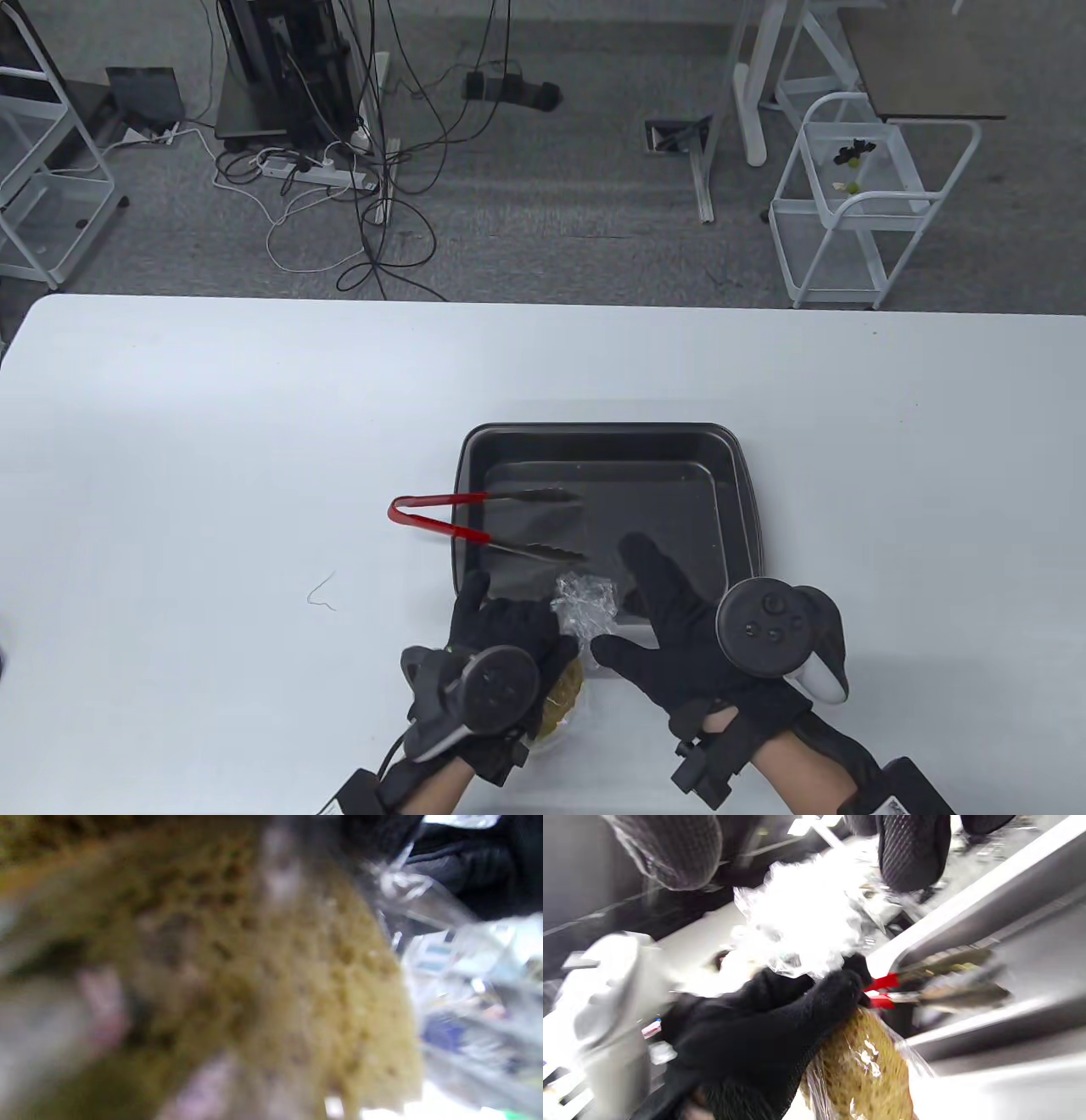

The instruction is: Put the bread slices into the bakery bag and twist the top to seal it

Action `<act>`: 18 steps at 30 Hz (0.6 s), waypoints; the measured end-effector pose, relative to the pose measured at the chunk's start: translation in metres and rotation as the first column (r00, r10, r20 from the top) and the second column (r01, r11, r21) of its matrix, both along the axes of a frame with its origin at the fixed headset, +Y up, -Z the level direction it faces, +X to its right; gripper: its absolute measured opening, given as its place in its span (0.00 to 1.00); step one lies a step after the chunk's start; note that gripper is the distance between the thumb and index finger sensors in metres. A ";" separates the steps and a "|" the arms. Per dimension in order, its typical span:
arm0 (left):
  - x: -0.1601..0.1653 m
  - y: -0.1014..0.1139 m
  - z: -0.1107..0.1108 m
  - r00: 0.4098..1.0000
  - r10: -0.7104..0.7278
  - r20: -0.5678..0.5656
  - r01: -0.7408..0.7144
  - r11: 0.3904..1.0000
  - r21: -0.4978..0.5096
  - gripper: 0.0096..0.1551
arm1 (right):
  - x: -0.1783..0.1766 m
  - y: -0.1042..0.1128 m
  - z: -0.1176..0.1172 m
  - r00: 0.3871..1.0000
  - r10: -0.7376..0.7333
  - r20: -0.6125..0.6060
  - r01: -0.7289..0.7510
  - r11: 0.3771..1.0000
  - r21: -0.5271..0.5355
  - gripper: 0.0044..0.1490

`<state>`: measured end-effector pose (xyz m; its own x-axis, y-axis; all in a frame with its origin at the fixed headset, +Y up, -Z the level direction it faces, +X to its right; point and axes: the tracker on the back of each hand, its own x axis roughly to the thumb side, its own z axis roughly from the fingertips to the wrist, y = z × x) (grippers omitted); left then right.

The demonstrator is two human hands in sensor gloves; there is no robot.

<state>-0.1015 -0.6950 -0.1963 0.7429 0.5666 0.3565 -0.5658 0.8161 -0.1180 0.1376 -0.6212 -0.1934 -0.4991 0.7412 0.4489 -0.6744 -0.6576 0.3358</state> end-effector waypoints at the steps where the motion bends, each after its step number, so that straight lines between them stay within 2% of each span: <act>1: -0.008 -0.003 -0.012 0.985 0.141 0.096 -0.125 0.979 -0.160 0.28 | 0.003 0.008 0.001 0.998 0.007 -0.060 -0.004 0.999 0.046 0.68; 2: -0.012 -0.006 -0.018 0.964 0.245 0.103 -0.209 0.939 -0.275 0.28 | 0.005 0.012 0.001 0.996 0.028 -0.090 -0.021 0.997 0.077 0.69; 3: -0.017 -0.012 -0.027 0.893 0.418 0.164 -0.321 0.849 -0.419 0.28 | 0.007 0.019 0.002 0.987 0.069 -0.148 -0.050 0.990 0.133 0.72; 4: -0.017 -0.016 -0.034 0.795 0.561 0.231 -0.376 0.755 -0.538 0.28 | 0.007 0.023 0.003 0.975 0.126 -0.184 -0.090 0.977 0.192 0.74; 6: -0.015 -0.021 -0.040 0.631 0.722 0.284 -0.376 0.605 -0.702 0.28 | 0.004 0.030 0.007 0.949 0.278 -0.147 -0.212 0.912 0.351 0.78; 7: -0.012 -0.021 -0.041 0.582 0.751 0.312 -0.343 0.574 -0.743 0.28 | 0.001 0.032 0.009 0.935 0.329 -0.132 -0.252 0.879 0.404 0.79; 9: -0.004 -0.019 -0.039 0.528 0.759 0.380 -0.236 0.561 -0.793 0.28 | -0.008 0.032 0.016 0.898 0.436 -0.067 -0.337 0.776 0.533 0.82; 12: 0.012 -0.019 -0.030 0.473 0.777 0.415 -0.141 0.532 -0.835 0.28 | -0.026 0.030 0.030 0.819 0.572 0.043 -0.412 0.535 0.738 0.85; 16: 0.028 -0.022 -0.021 0.414 0.806 0.423 -0.088 0.498 -0.863 0.28 | -0.043 0.026 0.054 0.775 0.619 0.127 -0.341 0.242 0.908 0.83; 18: 0.033 -0.024 -0.019 0.401 0.812 0.425 -0.066 0.488 -0.870 0.27 | -0.048 0.025 0.062 0.787 0.607 0.111 -0.275 0.184 0.944 0.75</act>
<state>-0.0682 -0.7190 -0.2149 -0.0653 0.9939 -0.0885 -0.1725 -0.0986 -0.9801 0.0899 -0.5959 -0.1317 -0.3483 -0.5137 0.7841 -0.1646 -0.7899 -0.5907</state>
